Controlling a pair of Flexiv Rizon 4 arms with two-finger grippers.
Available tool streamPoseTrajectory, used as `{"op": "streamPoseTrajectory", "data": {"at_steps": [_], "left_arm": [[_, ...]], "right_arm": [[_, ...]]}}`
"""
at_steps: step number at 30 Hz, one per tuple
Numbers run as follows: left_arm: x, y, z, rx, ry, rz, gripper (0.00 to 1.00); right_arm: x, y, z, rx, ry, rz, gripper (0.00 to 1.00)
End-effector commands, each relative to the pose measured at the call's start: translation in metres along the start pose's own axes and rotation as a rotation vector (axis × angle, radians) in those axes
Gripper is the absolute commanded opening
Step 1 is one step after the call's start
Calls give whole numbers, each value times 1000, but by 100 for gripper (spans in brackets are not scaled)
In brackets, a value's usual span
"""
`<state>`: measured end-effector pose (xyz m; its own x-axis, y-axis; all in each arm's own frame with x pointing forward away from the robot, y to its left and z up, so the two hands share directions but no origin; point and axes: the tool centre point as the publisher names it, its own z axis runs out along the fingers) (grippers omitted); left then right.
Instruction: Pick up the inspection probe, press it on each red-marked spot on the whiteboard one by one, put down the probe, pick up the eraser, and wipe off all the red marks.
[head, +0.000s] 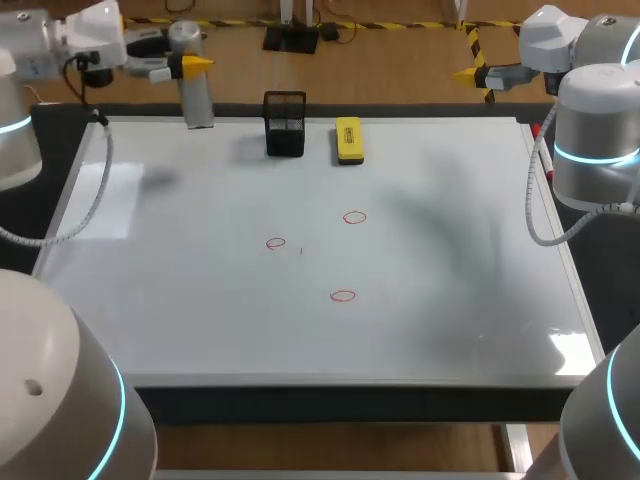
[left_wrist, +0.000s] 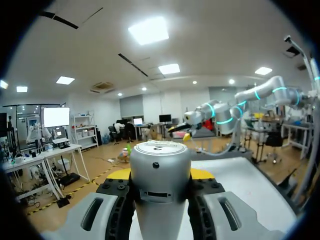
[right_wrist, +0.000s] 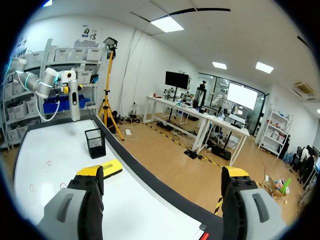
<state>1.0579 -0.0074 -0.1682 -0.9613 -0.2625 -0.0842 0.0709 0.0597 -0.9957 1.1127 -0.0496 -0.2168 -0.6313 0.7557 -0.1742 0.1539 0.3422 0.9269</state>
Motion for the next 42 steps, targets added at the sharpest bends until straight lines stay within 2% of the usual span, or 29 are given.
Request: {"op": "streamPoseTrajectory", "data": {"at_steps": [1,12,22,42], "left_arm": [[8,5,-12,-2,-112,4,0],[12,31,-32,-15,-115,-6,0],[11,42,-51,-47,-144,-39,0],[10,43,-53,-50,-157,-51,0]], "right_arm": [[0,0,0,1,1,0,100],[0,0,0,1,1,0,100],[0,0,0,1,1,0,100],[0,0,0,1,1,0,100]]}}
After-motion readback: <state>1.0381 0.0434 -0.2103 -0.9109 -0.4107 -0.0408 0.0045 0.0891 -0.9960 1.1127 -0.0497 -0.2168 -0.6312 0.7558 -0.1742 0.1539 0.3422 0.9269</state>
